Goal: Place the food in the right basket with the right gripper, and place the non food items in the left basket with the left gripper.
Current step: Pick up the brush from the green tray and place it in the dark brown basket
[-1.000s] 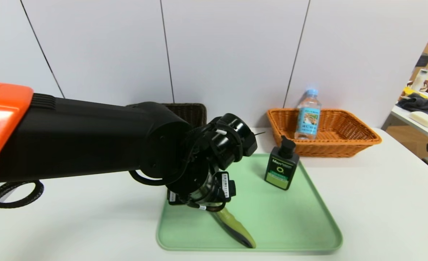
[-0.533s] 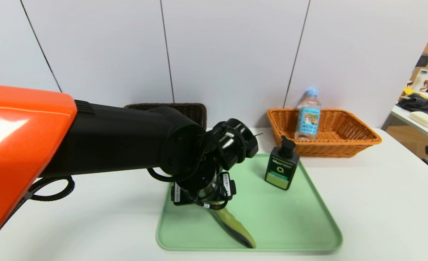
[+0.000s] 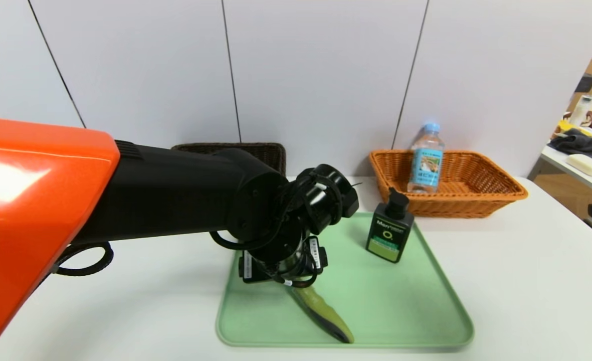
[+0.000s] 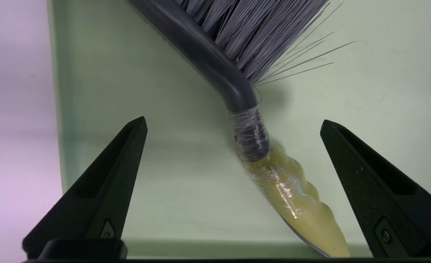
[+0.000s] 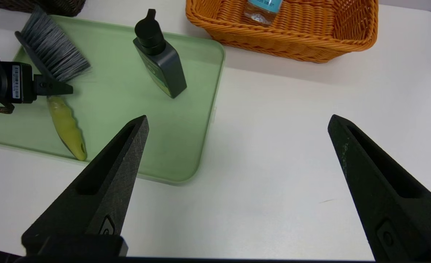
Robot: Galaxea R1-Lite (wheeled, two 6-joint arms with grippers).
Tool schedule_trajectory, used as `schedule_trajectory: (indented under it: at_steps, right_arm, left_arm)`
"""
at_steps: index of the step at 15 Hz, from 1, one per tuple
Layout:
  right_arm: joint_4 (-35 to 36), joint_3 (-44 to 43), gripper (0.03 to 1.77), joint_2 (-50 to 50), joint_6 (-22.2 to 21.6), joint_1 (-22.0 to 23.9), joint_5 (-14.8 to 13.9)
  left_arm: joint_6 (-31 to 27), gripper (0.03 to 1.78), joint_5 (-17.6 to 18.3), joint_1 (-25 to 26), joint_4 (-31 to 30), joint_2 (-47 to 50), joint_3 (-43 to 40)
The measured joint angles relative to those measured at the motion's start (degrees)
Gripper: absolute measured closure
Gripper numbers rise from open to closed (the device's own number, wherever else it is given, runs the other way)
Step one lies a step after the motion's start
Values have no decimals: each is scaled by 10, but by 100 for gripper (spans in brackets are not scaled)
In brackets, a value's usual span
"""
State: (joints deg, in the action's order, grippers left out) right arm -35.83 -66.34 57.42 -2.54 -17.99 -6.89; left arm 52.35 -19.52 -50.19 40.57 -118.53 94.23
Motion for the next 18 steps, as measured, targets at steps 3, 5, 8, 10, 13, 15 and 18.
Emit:
schedule_trajectory:
  at_steps: [3,5,8,10,13,15,18]
  right_arm:
    - [0,0,11,-3,1,0,0]
    - [-1,0,11,-5,1,0,0]
    - [-1,2,11,-7,1,0,0]
    - [0,6,11,-8,1,0,0]
    - [0,8,11,-9,1,0,1]
    - [0,8,11,-10,1,0,1]
    - [1,5,11,-13,2,0,1]
  left_arm:
    - [1,12,-1,0,0,-10,10]
    - [2,12,0,1,0,-17,15]
    - [7,32,-2,7,1,-24,16]
    - [8,64,-1,10,2,-28,17]
    - [8,98,-1,13,2,-32,19]
    - [10,148,-1,14,0,-35,20]
    - [10,149,-2,14,1,-37,20]
